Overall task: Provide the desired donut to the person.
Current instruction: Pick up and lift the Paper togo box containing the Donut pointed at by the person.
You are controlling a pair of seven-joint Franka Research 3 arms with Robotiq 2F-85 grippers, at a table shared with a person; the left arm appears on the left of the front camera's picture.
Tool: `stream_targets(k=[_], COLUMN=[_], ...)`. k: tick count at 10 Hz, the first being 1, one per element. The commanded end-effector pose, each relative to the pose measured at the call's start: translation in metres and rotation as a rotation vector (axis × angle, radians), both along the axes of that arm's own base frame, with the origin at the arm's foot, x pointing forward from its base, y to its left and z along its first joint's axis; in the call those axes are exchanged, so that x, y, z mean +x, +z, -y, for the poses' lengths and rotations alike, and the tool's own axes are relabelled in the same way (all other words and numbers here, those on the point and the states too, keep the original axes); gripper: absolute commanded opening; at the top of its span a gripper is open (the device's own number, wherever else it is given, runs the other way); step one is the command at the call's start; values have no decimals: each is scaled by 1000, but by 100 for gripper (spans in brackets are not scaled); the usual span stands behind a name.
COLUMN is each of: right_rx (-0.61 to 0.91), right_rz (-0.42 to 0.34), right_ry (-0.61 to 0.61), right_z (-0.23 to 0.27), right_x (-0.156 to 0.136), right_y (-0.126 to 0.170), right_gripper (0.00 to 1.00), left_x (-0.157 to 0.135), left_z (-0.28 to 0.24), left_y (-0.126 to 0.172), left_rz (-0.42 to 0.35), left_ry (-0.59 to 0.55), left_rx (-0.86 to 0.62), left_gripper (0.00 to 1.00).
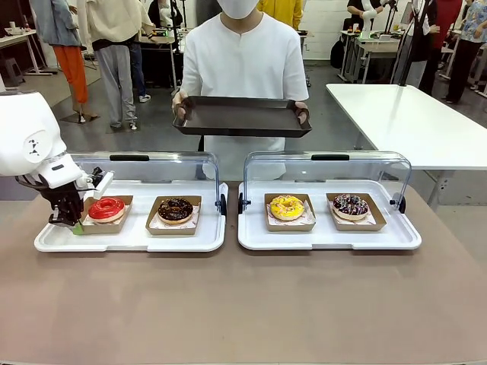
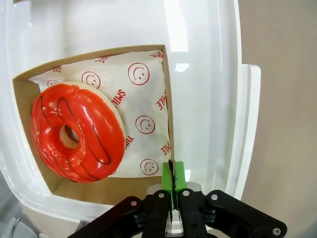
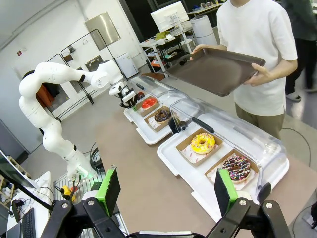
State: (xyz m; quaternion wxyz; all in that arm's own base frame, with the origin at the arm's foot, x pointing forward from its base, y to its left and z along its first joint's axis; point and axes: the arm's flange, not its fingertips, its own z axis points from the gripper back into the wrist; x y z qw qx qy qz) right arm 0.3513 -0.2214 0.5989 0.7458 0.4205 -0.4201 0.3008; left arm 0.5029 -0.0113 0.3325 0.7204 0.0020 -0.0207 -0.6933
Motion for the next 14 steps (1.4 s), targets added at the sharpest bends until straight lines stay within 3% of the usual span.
stream_targets(k=[1,4,6,8,10,14], right_rx=[5,5,5,5,5,5], right_rz=[3,3,3,3,3,3], right_ry=[0,0,0,0,0,0], right_z=[-1,-1,-1,-1,-1,-1], right_x=[1,1,1,1,1,1], right_y=[1,1,1,1,1,1], right_gripper=[100,100,100,100,100,100], left_x=[-13,-62,-101,-132,-142,-117], left_z=[-1,-2,-3,-2,1,9], left_y=[11,80,130,180,224,284], left_rz=[23,37,-30,-27,15,80], left_ry=[-28,-71,-83,-101,-79,-17], left_rx=[-25,-55,-41,-24,4,18], left_gripper=[0,0,0,0,0,0])
